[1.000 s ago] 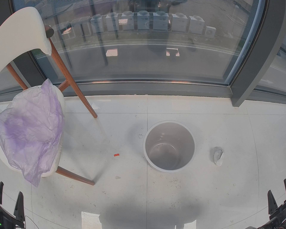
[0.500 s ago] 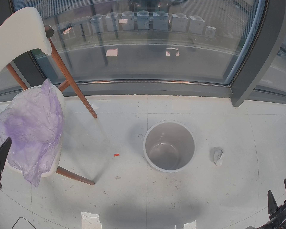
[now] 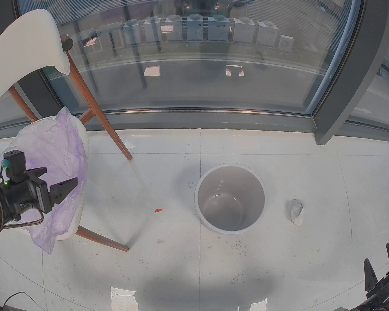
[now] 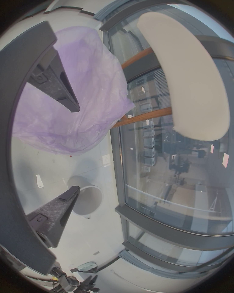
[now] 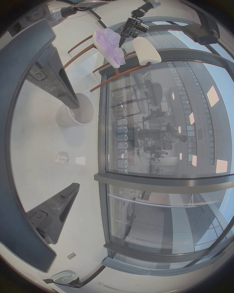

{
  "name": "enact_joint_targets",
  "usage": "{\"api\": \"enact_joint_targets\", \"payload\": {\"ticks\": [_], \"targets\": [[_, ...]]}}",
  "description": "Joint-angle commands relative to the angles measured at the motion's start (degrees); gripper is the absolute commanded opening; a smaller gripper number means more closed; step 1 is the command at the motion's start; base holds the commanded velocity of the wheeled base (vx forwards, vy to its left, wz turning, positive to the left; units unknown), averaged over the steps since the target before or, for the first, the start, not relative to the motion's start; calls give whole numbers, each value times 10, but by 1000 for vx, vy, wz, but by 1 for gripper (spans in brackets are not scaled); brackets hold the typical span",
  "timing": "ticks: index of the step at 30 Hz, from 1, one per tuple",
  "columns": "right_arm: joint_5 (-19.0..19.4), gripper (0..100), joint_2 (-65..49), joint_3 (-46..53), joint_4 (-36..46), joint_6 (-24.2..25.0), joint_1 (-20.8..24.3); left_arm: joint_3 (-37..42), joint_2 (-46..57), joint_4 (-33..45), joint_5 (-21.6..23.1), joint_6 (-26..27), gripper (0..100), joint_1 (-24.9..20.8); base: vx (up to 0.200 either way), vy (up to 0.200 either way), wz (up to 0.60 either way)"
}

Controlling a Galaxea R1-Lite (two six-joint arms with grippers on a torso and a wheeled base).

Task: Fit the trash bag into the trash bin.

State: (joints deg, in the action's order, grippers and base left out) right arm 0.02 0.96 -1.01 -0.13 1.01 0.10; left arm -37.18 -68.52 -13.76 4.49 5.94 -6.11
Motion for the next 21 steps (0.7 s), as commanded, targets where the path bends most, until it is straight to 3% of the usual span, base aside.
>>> {"api": "enact_joint_targets", "payload": {"ticks": [1,6,10,20,21], "targets": [[0,100,1,10,0,0,0,-3,-112,-54,-52,15,100,-28,0,0,0],[0,100,1,10,0,1,0,-8,-159,-98,-130,15,100,-55,0,0,0],[0,100,1,10,0,0,0,-7,-165,-99,-167,36,100,-55,0,0,0],[0,100,1,10,0,1,0,-3,-166,-102,-175,43,100,-33,0,0,0],[0,100,1,10,0,1,0,-1,-166,-102,-175,44,0,-29,0,0,0]]}}
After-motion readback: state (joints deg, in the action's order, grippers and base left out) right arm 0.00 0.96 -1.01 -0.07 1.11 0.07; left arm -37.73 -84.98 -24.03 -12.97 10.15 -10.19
